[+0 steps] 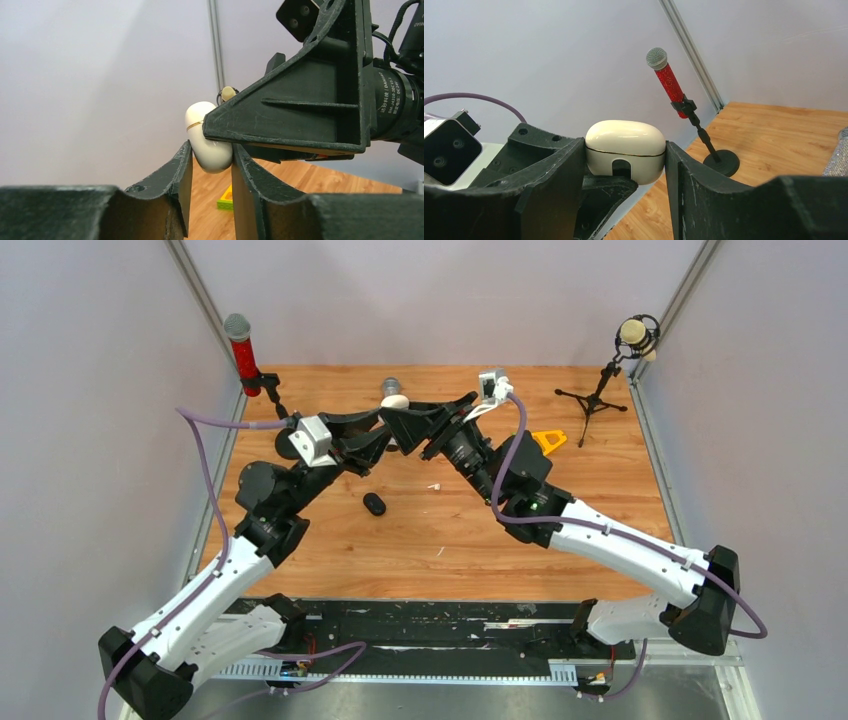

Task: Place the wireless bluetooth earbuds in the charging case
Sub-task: Pick up the charging case at the center of the board.

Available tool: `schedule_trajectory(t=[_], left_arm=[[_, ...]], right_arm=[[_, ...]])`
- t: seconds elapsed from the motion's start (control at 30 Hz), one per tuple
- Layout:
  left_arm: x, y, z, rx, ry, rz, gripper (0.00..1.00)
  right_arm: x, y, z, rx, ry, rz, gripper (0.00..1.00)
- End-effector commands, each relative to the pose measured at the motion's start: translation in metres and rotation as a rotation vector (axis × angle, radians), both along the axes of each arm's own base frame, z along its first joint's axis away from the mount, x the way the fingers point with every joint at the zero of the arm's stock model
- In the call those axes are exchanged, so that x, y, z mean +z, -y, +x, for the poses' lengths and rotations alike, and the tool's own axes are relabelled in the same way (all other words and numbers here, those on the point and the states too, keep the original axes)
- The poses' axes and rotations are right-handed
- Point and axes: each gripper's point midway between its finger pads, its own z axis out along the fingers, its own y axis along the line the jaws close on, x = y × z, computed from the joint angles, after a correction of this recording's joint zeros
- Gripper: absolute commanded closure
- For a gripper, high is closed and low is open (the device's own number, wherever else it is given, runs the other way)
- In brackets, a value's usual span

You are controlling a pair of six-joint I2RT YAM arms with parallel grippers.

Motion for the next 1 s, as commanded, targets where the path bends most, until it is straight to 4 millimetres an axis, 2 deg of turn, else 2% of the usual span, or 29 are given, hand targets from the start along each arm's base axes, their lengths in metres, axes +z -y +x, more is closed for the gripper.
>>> schedule_trajectory(t=[0.0,0.1,0.17,0.2,0.27,0.37,0.43,0.57,0.7,0.73,0.8,0.93,0.97], left_arm=[[0.023,-0.004,-0.011,-0.006,0.078,-0.033,0.69],[0.022,-0.005,-0.012,-0.001,0.081,-0.03,0.9],[0.019,-0.006,-0.012,0.001,0.076,-0.022,0.99],[0.017,-0.006,-0.012,0.004,0.073,-0.019,1.0],[0.015,-0.007,-0.011,0.008,0.068,-0.018,1.0],[0.011,-0.009,-0.011,0.014,0.051,-0.018,1.0],[0.011,-0.01,-0.009,0.024,0.04,-0.025,1.0],[0.014,-0.012,-0.009,0.028,0.033,-0.036,1.0],[0.025,-0.015,-0.003,0.051,0.032,-0.092,0.99],[0.028,-0.015,-0.002,0.053,0.036,-0.103,0.89],[0.033,-0.016,0.0,0.064,0.048,-0.117,0.81],[0.037,-0.022,0.006,0.114,0.075,-0.141,0.76],[0.039,-0.025,0.008,0.131,0.078,-0.152,0.72]], right_arm=[[0.02,-0.009,-0.008,0.049,0.043,0.017,0.81],[0.018,-0.011,-0.008,0.053,0.047,0.011,0.8],[0.018,-0.012,-0.009,0.059,0.057,0.005,0.79],[0.018,-0.011,-0.009,0.057,0.06,0.004,0.78],[0.017,-0.012,-0.009,0.06,0.064,0.0,0.75],[0.015,-0.017,-0.013,0.088,0.083,-0.021,0.65],[0.014,-0.018,-0.015,0.099,0.088,-0.03,0.63],[0.012,-0.021,-0.015,0.109,0.088,-0.033,0.63],[0.014,-0.019,-0.015,0.111,0.085,0.039,0.71],[0.018,-0.017,-0.016,0.111,0.091,0.073,0.71],[0.028,-0.013,-0.016,0.106,0.103,0.136,0.73],[0.04,-0.011,-0.015,0.119,0.108,0.218,0.75],[0.041,-0.014,-0.014,0.126,0.106,0.223,0.75]])
